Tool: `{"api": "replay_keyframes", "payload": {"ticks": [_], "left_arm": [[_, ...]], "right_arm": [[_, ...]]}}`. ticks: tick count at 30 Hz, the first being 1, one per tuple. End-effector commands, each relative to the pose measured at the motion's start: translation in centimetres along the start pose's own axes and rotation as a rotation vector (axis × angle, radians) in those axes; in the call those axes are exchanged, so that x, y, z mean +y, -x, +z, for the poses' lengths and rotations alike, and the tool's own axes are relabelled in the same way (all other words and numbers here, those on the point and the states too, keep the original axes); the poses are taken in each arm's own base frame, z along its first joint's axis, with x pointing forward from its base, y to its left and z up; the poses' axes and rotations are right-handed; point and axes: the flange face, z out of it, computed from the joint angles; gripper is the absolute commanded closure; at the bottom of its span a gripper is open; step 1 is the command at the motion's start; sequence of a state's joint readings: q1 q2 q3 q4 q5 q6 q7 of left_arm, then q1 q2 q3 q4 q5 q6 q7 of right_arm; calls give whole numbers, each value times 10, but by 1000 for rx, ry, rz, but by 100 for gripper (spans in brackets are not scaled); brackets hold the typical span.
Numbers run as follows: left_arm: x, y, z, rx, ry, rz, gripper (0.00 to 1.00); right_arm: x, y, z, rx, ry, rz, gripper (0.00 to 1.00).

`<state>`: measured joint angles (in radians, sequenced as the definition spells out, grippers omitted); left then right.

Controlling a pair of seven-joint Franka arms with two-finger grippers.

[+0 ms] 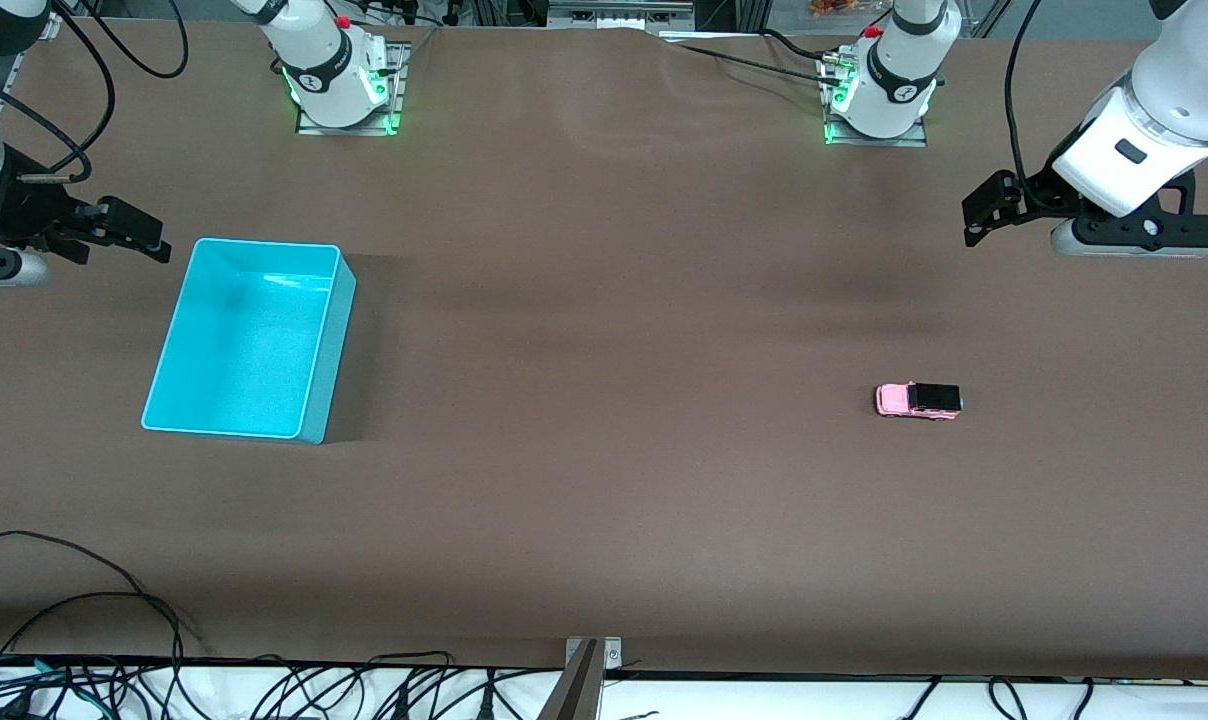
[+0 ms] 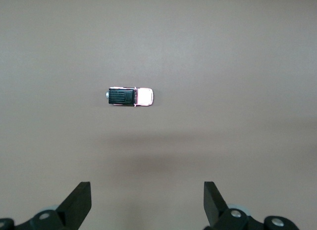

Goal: Wind and store pink jeep toy

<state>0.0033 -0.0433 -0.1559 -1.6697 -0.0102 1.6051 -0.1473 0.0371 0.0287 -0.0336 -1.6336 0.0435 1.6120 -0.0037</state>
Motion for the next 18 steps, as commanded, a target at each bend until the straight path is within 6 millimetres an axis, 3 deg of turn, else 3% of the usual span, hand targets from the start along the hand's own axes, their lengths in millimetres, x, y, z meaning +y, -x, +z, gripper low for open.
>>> {"api": "replay_keyframes", "payload": {"ticks": [1, 18], "left_arm": [[-1, 2, -8, -4, 20, 13, 0], [0, 2, -8, -11, 19, 15, 0]], "right_arm": [[1, 0, -6, -3, -16, 10, 0], [1, 0, -6, -2, -15, 10, 0]]}}
